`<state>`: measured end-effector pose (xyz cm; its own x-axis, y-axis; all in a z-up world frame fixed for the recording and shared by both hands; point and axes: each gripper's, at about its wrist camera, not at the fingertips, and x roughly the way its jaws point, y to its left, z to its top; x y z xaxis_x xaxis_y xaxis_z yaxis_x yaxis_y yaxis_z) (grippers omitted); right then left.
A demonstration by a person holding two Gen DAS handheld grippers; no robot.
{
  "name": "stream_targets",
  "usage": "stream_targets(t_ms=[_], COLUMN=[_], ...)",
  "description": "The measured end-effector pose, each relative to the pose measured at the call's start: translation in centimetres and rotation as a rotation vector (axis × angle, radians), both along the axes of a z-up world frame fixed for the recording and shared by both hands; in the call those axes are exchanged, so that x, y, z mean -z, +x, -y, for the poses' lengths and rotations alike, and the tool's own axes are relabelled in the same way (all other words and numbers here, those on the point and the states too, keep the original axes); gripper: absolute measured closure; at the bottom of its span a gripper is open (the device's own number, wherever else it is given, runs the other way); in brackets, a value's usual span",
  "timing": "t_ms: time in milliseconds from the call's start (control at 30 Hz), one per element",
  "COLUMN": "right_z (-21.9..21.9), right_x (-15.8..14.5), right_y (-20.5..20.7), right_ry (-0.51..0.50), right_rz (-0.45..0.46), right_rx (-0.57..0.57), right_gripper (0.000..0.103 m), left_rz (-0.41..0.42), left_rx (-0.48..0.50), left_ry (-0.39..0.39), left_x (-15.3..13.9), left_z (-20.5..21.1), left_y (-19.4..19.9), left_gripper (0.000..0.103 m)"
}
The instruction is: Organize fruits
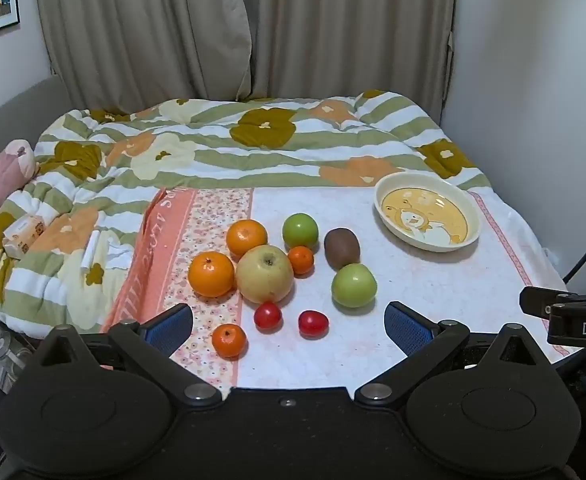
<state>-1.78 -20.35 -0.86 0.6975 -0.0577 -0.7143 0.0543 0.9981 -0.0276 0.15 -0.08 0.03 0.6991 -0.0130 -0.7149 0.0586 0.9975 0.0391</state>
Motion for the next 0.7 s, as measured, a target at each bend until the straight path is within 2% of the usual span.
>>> stream_targets(t_ms=[67,200,700], right_z=[0.03,0.10,0.20], right_x=[-0.01,-0.02,0.10], right_y=[0.01,0.05,0.28], right_ry=[0.001,0.006,0.016], right_rz=[-0.004,-0.013,-0.010], right_rx=[0.000,0.000,0.002], right_gripper=[0.000,0.000,0.000], left_rz=[-0.023,0.028,0.021], left_rx=[-0.001,0.003,0.003], left_ry=[0.018,-0.004,-0.021], left_x=[0.09,0.74,0.28], left_z=[0.47,0.33,-0.21], left_y=[0.55,0.05,-0.02], left_gripper=[0.000,0.000,0.000])
